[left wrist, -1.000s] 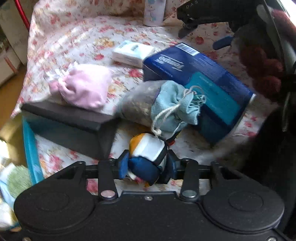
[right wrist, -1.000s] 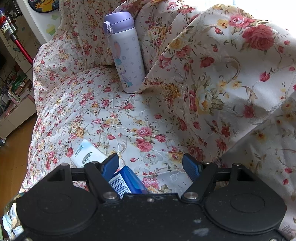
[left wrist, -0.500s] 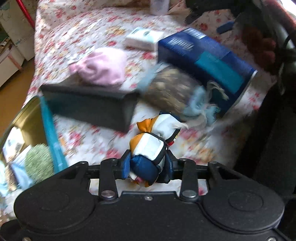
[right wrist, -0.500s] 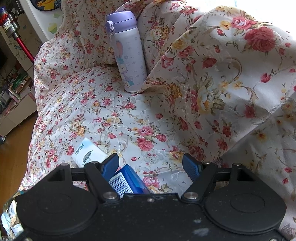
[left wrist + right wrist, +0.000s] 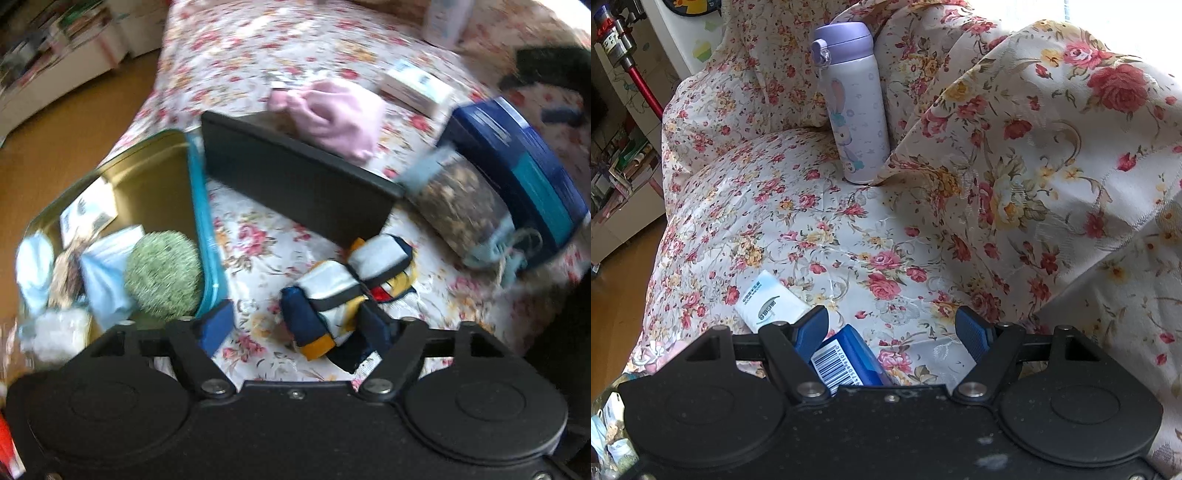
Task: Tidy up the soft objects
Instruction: 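Reach the left gripper to the orange-white sock bundle while the right gripper approaches the tissue pack, then grasp the sock bundle with the left gripper while the right gripper grasps the tissue pack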
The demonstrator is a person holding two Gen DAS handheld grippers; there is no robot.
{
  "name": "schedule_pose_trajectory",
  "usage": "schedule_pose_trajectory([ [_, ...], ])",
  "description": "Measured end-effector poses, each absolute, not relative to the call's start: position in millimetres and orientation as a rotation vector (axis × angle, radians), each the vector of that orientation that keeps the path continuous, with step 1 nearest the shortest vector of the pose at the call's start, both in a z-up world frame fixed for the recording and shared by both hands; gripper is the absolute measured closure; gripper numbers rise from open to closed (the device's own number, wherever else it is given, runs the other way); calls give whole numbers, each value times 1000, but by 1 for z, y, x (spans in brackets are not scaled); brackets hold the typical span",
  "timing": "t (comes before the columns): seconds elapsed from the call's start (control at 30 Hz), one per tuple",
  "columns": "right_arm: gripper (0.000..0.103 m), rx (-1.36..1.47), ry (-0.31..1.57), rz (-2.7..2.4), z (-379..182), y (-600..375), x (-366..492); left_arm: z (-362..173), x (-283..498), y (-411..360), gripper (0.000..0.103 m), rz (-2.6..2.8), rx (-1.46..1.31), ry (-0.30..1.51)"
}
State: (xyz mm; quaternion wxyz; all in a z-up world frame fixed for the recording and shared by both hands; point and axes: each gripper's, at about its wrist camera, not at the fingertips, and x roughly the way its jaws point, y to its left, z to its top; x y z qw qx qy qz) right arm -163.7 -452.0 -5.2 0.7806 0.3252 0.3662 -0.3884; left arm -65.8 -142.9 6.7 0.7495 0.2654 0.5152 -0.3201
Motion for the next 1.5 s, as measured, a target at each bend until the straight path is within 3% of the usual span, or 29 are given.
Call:
schedule_pose_trajectory([
  [0.17, 28, 697, 791, -835, -6, -452, -163, 9, -60, -135, 13, -651, 378, 1224],
  [0.9, 27, 640, 797, -824, -5, -448, -160, -30, -68, -170, 11, -535, 305, 1279],
  [1.1, 21, 599, 793, -833, -4, -444, -157, -42, -65, -169, 5, -522, 307, 1288],
  [1.4, 19, 545, 808, -820, -2, -438, -145, -45, -66, -170, 4, -503, 288, 1252],
  [1.5, 8, 548, 794, -801, 5, -433, -142, -47, -65, -172, 4, -509, 295, 1259],
])
